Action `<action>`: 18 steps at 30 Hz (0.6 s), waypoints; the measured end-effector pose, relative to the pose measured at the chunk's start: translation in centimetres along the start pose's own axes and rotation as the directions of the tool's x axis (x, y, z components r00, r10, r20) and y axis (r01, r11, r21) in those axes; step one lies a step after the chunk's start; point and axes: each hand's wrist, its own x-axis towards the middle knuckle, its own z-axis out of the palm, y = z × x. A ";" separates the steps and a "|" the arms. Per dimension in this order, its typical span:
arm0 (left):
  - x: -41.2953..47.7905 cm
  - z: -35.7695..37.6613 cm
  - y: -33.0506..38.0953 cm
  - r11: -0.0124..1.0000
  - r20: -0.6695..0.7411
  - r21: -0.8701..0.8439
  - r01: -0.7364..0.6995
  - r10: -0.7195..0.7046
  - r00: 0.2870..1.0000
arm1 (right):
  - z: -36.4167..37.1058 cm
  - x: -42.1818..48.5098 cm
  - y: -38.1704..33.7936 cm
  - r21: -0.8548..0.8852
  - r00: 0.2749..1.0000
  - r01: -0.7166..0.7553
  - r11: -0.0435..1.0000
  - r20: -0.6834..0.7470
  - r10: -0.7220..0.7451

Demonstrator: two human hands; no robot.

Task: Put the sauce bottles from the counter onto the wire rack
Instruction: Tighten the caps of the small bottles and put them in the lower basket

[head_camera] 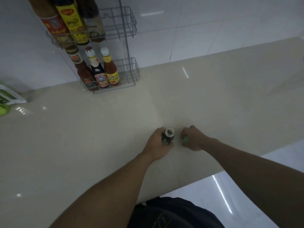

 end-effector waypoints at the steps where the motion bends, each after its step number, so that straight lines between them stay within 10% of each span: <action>1: 0.0 -0.2 0.1 1.000 -0.012 -0.006 0.015 -0.015 1.000 | -0.1 -0.1 -0.2 0.009 1.000 0.020 1.000 -0.022 -0.020; 5: 0.3 -1.6 0.6 0.997 -0.056 -0.024 0.075 -0.077 0.995 | -2.2 0.3 -3.0 0.303 0.992 0.061 0.951 -0.127 -0.023; 8: 0.5 -3.3 1.4 0.983 -0.134 -0.119 0.142 -0.157 0.978 | -5.1 0.7 -6.3 0.686 0.995 0.085 0.723 -0.093 -0.029; 14: 1.3 -8.0 2.6 0.969 -0.317 -0.168 0.178 -0.225 0.921 | -10.6 1.2 -12.6 0.893 0.971 0.223 0.391 -0.167 -0.173; 18: 1.6 -10.8 2.9 0.974 -0.380 -0.133 0.184 -0.222 0.898 | -13.2 1.2 -15.9 0.789 0.920 0.348 0.506 -0.184 -0.347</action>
